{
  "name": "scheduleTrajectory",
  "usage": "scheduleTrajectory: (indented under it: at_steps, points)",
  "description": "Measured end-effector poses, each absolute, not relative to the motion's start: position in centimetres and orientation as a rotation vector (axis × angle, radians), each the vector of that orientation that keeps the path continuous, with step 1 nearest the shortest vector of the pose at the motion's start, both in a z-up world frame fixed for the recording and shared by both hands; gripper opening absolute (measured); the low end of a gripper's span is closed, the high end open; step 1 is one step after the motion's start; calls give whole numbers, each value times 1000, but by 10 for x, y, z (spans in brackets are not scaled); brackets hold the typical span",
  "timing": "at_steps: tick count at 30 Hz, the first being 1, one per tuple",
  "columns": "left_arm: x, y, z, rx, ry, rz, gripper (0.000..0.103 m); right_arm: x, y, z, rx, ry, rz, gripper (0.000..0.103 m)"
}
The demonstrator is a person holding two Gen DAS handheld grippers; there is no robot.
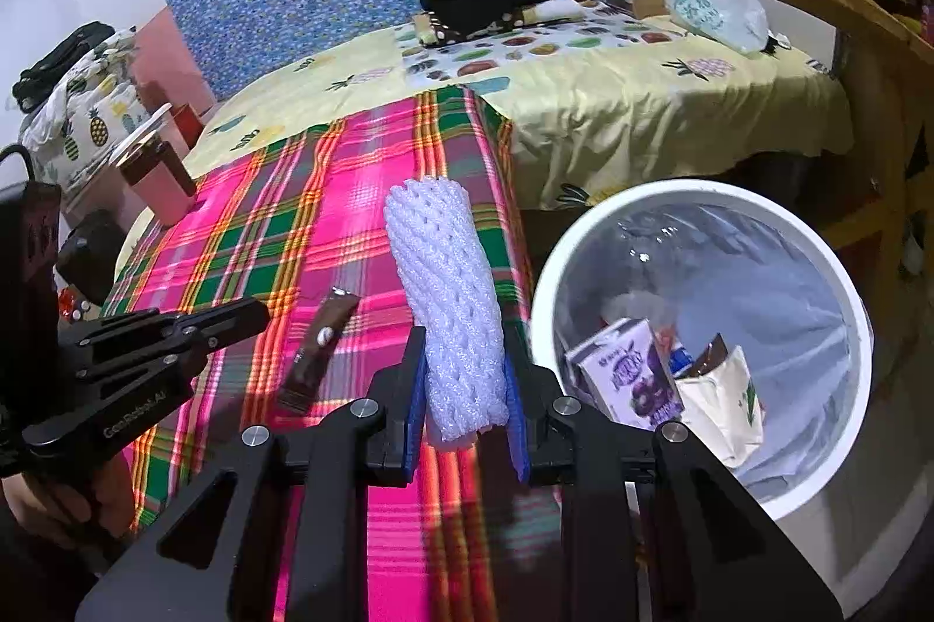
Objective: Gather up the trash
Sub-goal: 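Carry the wrapper and foam net over the white bin with both grippers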
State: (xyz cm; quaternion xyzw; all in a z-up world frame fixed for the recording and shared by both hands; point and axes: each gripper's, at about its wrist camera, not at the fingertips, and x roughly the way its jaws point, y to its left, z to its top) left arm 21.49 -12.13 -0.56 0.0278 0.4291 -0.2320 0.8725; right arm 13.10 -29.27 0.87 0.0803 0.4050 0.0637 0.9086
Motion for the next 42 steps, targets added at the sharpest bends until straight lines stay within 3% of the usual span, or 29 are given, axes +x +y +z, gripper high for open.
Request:
scheduleTrajectory:
  at_steps: [1,2,3,8,10,12,27,42]
  points:
    - [217,-122,-13,62,922,-470,22,131,-293,8,167,837,132,24]
    - [218,-123,-18,63,936,-466,36,132,-293,6,170,838,131,24]
    - [219,-125,-25,61,959,-467,39,131,-294,6,172,839,132,24]
    - [220,-142,-44,118,987,-466,39,131,-298,2,181,849,133,24]
    - [221,-144,-45,127,984,-456,23,130,-300,3,182,848,129,24]
    - [223,-143,-45,119,986,-452,21,130,-302,3,183,845,127,24]
    - [228,-153,-6,68,897,-512,20,129,-314,9,191,819,94,24]
    - [227,-238,8,100,861,-699,20,114,-368,12,245,795,-70,24]
